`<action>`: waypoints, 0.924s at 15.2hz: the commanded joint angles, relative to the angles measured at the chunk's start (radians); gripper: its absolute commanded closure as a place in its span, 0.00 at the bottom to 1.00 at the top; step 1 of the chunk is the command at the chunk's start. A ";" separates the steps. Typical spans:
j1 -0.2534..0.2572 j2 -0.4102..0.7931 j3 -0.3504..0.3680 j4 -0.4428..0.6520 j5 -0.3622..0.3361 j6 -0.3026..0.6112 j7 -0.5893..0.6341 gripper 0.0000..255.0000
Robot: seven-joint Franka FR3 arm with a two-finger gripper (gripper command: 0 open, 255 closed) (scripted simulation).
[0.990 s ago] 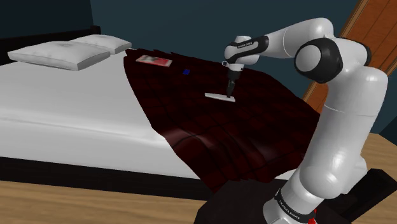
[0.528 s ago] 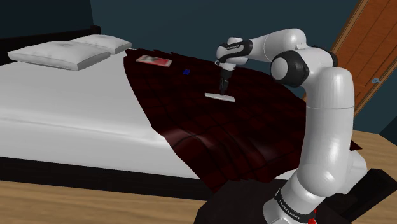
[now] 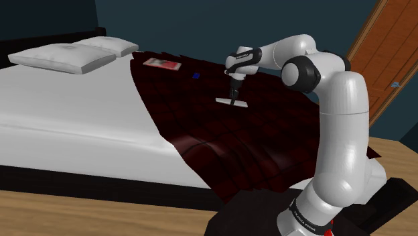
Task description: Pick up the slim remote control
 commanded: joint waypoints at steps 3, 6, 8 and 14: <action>0.000 0.000 0.000 -0.005 0.001 0.005 -0.001 1.00; 0.000 0.000 0.000 -0.004 0.001 0.005 -0.001 1.00; 0.000 0.000 0.000 -0.004 0.001 0.005 -0.001 1.00; 0.001 -0.016 -0.004 0.026 -0.007 -0.040 0.004 1.00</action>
